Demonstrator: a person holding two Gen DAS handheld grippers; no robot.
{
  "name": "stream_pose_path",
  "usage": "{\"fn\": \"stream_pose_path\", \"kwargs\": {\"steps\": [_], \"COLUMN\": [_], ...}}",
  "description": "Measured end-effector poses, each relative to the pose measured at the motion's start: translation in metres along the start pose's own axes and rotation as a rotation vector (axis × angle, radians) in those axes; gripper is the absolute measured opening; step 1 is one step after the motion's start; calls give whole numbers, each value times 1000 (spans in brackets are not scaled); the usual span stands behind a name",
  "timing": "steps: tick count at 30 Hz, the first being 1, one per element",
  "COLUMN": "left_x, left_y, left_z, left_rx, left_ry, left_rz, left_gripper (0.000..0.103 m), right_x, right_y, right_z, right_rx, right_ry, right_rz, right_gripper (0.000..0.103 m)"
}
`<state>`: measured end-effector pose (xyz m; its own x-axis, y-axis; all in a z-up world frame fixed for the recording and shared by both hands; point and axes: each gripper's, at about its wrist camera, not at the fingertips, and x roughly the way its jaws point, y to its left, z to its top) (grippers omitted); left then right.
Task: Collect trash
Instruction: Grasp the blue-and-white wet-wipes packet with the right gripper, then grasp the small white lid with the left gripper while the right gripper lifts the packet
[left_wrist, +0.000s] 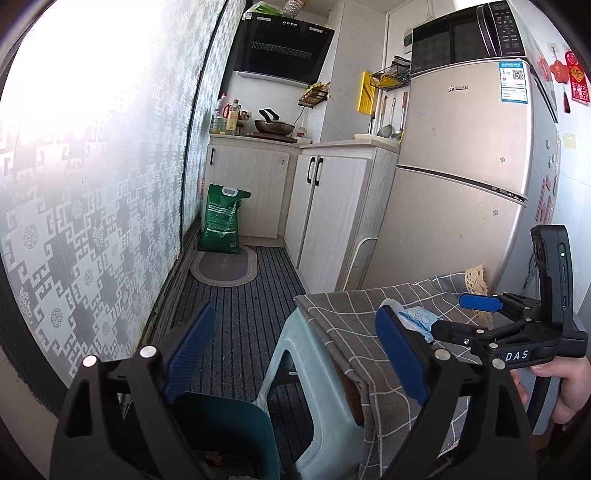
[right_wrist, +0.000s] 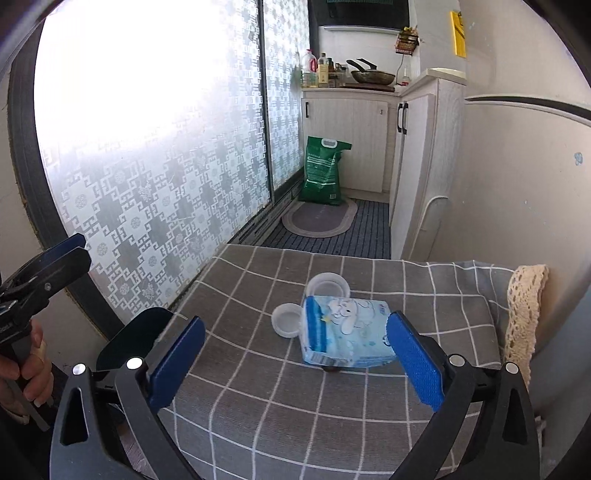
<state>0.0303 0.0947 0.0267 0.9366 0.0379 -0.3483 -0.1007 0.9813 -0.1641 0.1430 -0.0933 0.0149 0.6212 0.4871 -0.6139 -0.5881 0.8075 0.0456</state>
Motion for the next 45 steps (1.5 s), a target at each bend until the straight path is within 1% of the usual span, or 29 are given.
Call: {"fn": "stream_pose_path", "kwargs": {"steps": [2, 6, 14, 18, 24, 32, 33, 35, 36, 38, 40, 43, 45], "left_x": [5, 17, 42, 56, 69, 77, 78, 80, 80, 82, 83, 85, 86], "left_y": [-10, -23, -36, -40, -47, -50, -51, -52, -53, -55, -57, -62, -69], "left_z": [-1, -2, -6, -7, -9, -6, -6, -5, -5, -5, -5, -5, -6], "left_rx": [18, 32, 19, 22, 32, 6, 7, 13, 18, 27, 31, 45, 61], "left_ry": [9, 45, 137, 184, 216, 227, 227, 227, 227, 226, 225, 224, 225], "left_rz": [-8, -40, -74, -64, -69, -92, -94, -100, -98, -95, -96, -95, -103], "left_gripper": [96, 99, 100, 100, 100, 100, 100, 100, 100, 100, 100, 99, 98], "right_x": [3, 12, 38, 45, 51, 63, 64, 64, 64, 62, 58, 46, 32], "right_y": [-10, -24, -38, -42, -50, -48, -48, -49, -49, -51, -55, -66, -75], "right_z": [-4, -13, -23, -20, -13, -7, -6, -6, -6, -7, -9, -7, -5], "right_rx": [14, 48, 87, 113, 146, 120, 119, 115, 105, 101, 111, 144, 171], "right_ry": [17, 56, 149, 159, 163, 192, 194, 188, 186, 181, 171, 141, 105], "right_rz": [-13, -7, 45, 70, 90, 82, 80, 69, 56, 62, 76, 94, 107], "right_gripper": [99, 99, 99, 99, 99, 99, 97, 78, 76, 72, 71, 71, 71]}}
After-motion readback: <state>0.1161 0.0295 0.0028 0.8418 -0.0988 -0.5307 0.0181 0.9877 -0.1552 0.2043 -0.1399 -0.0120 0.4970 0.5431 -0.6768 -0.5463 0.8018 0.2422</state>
